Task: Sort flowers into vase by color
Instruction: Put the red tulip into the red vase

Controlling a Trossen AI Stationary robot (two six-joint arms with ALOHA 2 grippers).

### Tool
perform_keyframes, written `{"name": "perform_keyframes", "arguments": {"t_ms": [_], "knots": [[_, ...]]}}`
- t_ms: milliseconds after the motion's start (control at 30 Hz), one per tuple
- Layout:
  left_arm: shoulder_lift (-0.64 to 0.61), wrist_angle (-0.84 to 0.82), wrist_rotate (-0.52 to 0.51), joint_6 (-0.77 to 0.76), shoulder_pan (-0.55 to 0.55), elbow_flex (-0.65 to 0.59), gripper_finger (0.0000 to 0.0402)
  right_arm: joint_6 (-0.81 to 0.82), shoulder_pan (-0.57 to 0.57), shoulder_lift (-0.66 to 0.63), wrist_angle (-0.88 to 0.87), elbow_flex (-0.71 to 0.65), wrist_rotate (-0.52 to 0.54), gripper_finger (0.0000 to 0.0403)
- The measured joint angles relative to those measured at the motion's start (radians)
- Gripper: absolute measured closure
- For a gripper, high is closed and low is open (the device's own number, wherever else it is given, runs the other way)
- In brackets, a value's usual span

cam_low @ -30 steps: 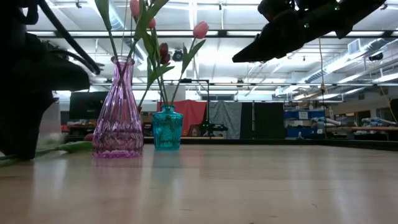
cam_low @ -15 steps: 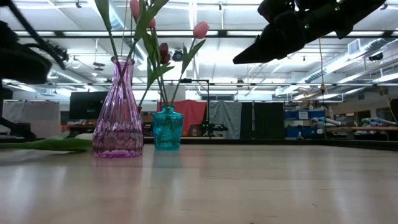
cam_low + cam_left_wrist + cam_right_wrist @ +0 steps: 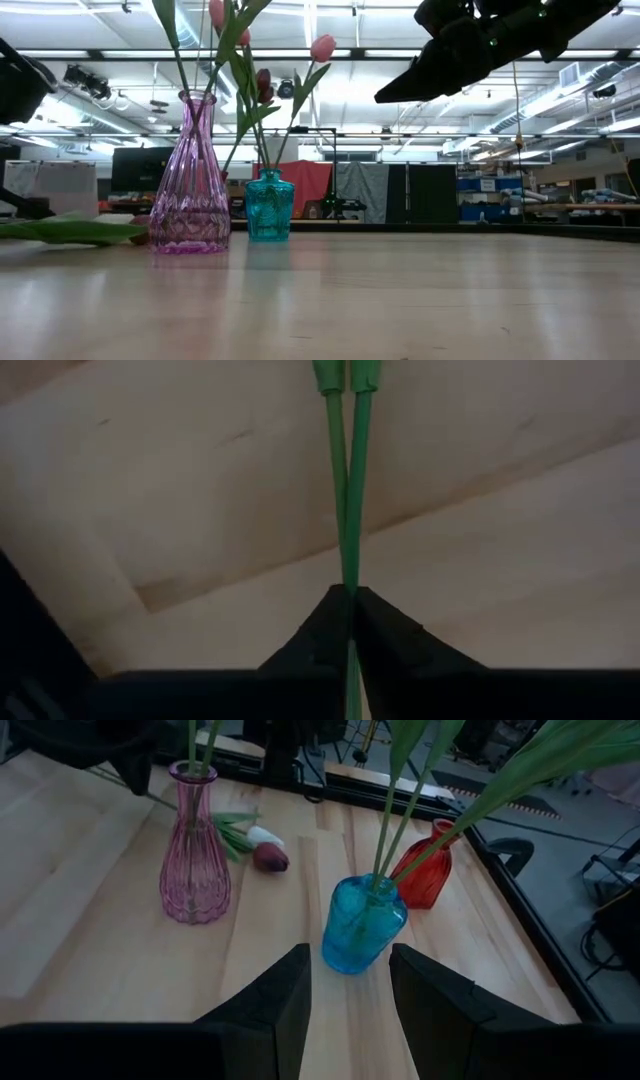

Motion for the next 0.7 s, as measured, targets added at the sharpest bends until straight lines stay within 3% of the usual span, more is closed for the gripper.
{"name": "perform_keyframes", "arguments": {"t_ms": [367, 700], "knots": [[0.009, -0.068, -0.042, 0.004, 0.052, 0.001, 0.0261, 0.003, 0.000, 0.000, 0.005, 0.000, -0.022, 0.0253], [0.041, -0.062, -0.114, 0.134, 0.137, 0.002, 0.0257, 0.003, 0.000, 0.000, 0.011, 0.000, -0.023, 0.0253]]}}
